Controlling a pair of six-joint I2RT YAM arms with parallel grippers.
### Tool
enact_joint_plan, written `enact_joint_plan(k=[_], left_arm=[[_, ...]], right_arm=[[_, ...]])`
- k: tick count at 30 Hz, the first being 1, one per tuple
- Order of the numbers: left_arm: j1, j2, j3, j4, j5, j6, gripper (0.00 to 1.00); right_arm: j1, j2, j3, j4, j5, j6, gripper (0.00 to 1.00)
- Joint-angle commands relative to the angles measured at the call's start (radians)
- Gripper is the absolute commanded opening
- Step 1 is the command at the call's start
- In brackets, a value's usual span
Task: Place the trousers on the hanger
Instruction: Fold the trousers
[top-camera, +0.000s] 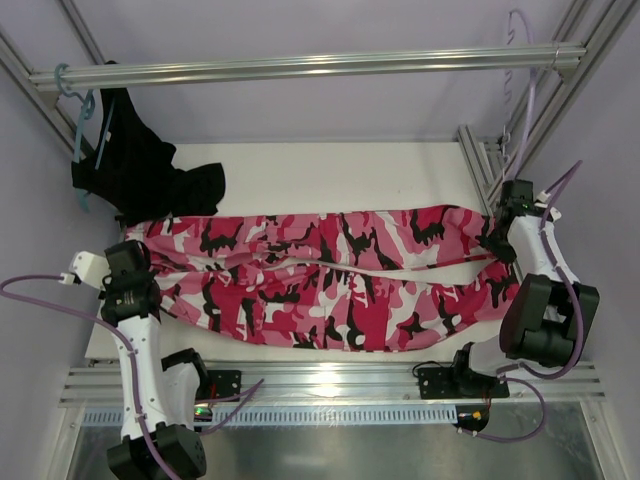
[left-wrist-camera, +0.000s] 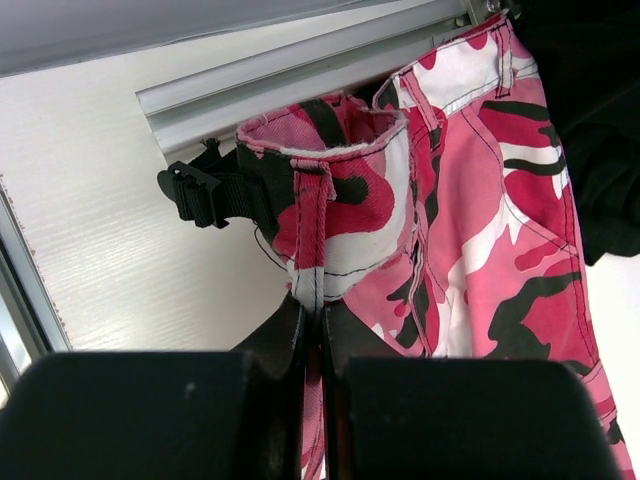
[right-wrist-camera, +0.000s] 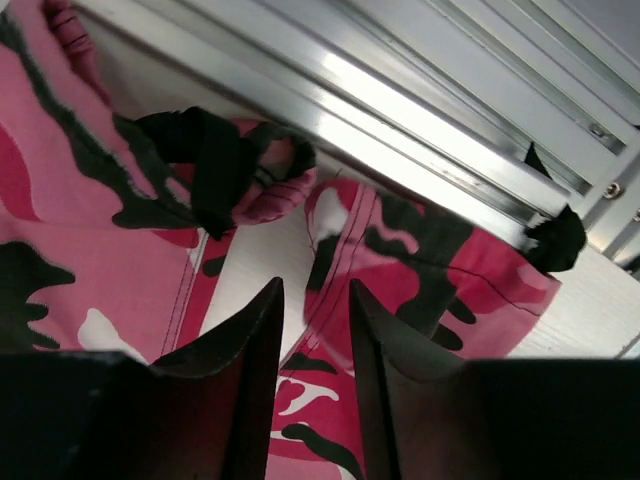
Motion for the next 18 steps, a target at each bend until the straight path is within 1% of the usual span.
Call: enact_joint_plan(k=[1,2,3,4,6,7,8,9,10,12,13,16,18], left_arm=[[0.007,-0.021,-0.001,0.067,-0.044,-0.025,0.00],[0.007,-0.022,-0.003,0.071,-0.043,-0.028,0.00],[0.007,-0.022,-0.001,0.070,-0.036,-0.028,0.00],[0.007,-0.022,-0.001,0.070,-0.035,-0.025,0.00],[0.006,-0.021,0.005,0.064,-0.039,-0.022,0.00],[0.006,-0.021,0.005,0.064,-0.043,-0.021,0.00],[0.007,-0.022,0.005,0.064,-0.043,-0.019,0.00],[0.007,-0.022,0.004,0.065,-0.043,-0.018,0.00],[0.007,-0.024,0.003,0.065,-0.041,-0.019,0.00],[0.007,-0.025,0.004,0.065,-0.035,-0.018,0.00],[0.007,-0.022,0.003,0.068,-0.024,-0.018,0.00],[0.007,-0.025,0.005,0.071,-0.003,-0.012,0.00],[0.006,-0.024,0.008,0.073,0.000,-0.002,0.00]], right_arm=[[0.033,-0.006,0.037,0.106,-0.064,-0.065,0.38],[0.038,-0.013,0.041,0.107,-0.073,-0.068,0.45],[0.038,-0.025,0.043,0.108,-0.084,-0.070,0.49],[0.036,-0.047,0.046,0.079,-0.066,-0.065,0.57],[0.029,-0.075,0.075,0.024,-0.030,-0.039,0.61],[0.020,-0.099,0.090,-0.034,-0.009,-0.025,0.69],[0.003,-0.113,0.095,-0.063,-0.013,0.004,0.76],[-0.046,-0.125,0.092,-0.087,-0.029,0.015,0.81],[-0.086,-0.153,0.071,-0.123,-0.058,0.022,0.81],[-0.152,-0.185,0.031,-0.143,-0.131,0.035,0.82],[-0.215,-0.202,-0.021,-0.153,-0.142,0.036,0.81],[-0.296,-0.288,-0.124,-0.156,-0.184,0.039,0.77],[-0.309,-0.351,-0.172,-0.147,-0.165,0.041,0.73]])
